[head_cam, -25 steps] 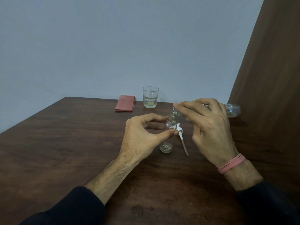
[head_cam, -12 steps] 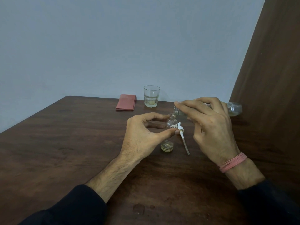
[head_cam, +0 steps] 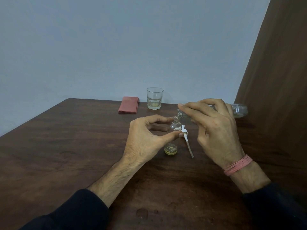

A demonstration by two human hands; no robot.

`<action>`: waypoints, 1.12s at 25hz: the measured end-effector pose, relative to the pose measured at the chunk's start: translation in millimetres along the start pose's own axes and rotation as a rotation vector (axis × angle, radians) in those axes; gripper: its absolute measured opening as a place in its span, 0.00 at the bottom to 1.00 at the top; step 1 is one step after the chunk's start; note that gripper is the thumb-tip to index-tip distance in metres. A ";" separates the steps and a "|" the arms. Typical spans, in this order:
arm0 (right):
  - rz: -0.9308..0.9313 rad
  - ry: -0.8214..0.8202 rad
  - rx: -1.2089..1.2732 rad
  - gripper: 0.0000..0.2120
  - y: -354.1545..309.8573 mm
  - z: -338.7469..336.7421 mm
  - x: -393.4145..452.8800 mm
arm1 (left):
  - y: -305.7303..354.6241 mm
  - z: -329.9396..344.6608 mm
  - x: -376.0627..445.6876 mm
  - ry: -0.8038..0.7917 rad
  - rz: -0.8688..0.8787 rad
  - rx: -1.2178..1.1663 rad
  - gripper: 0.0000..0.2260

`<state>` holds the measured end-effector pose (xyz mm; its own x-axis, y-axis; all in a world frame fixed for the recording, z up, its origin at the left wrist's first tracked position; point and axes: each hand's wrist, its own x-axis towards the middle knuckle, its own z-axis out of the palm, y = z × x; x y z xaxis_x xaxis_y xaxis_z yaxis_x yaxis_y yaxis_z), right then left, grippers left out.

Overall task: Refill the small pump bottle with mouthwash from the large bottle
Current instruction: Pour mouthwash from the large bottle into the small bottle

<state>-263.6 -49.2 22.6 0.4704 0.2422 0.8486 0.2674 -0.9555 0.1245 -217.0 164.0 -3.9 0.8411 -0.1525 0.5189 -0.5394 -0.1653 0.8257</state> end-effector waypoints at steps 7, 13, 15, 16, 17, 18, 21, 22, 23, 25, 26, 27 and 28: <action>-0.005 0.006 0.007 0.35 0.1 -0.5 0.7 | 1.0 -0.3 -1.2 0.000 0.006 -0.005 0.20; -0.003 0.004 0.012 0.36 -0.7 -0.2 0.8 | 0.8 -0.6 -0.4 0.001 0.001 0.004 0.21; -0.001 0.002 0.008 0.36 -0.9 -0.2 0.7 | 0.4 -0.9 -0.2 0.000 -0.002 0.001 0.21; 0.000 0.000 0.008 0.36 -0.7 -0.3 0.7 | 0.1 -0.8 -0.1 0.001 -0.002 -0.001 0.21; -0.001 -0.003 0.007 0.36 -0.3 -0.3 0.8 | 0.1 -0.7 -0.3 0.001 -0.002 -0.004 0.21; -0.002 -0.004 0.005 0.36 0.1 -0.2 0.7 | 0.1 -0.7 0.0 0.001 -0.002 -0.005 0.21; -0.003 -0.005 0.002 0.36 0.9 -0.2 0.8 | -0.2 -0.5 0.0 -0.004 0.004 -0.006 0.21; -0.003 -0.004 0.002 0.36 0.7 0.0 0.9 | -0.2 -0.6 0.2 -0.005 0.006 -0.005 0.20; -0.001 -0.004 0.002 0.36 0.1 0.1 0.8 | -0.4 -0.9 0.0 -0.004 0.007 -0.003 0.20; 0.000 0.000 0.007 0.36 -0.7 0.0 0.6 | -1.0 -0.9 0.1 -0.001 0.011 -0.001 0.20; -0.001 0.001 0.009 0.36 -0.6 -0.3 0.7 | -0.8 -0.8 0.2 -0.001 0.011 -0.002 0.20; -0.003 0.001 0.009 0.36 -0.4 -0.6 0.9 | -0.8 -0.8 0.1 -0.003 0.011 -0.002 0.20; -0.005 0.001 0.007 0.36 0.0 -0.9 0.9 | -0.7 -0.6 0.3 -0.004 0.012 -0.001 0.20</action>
<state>-263.9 -49.2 23.8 0.4680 0.2468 0.8486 0.2760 -0.9530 0.1249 -216.4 164.7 -4.3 0.8341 -0.1587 0.5282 -0.5498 -0.1624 0.8194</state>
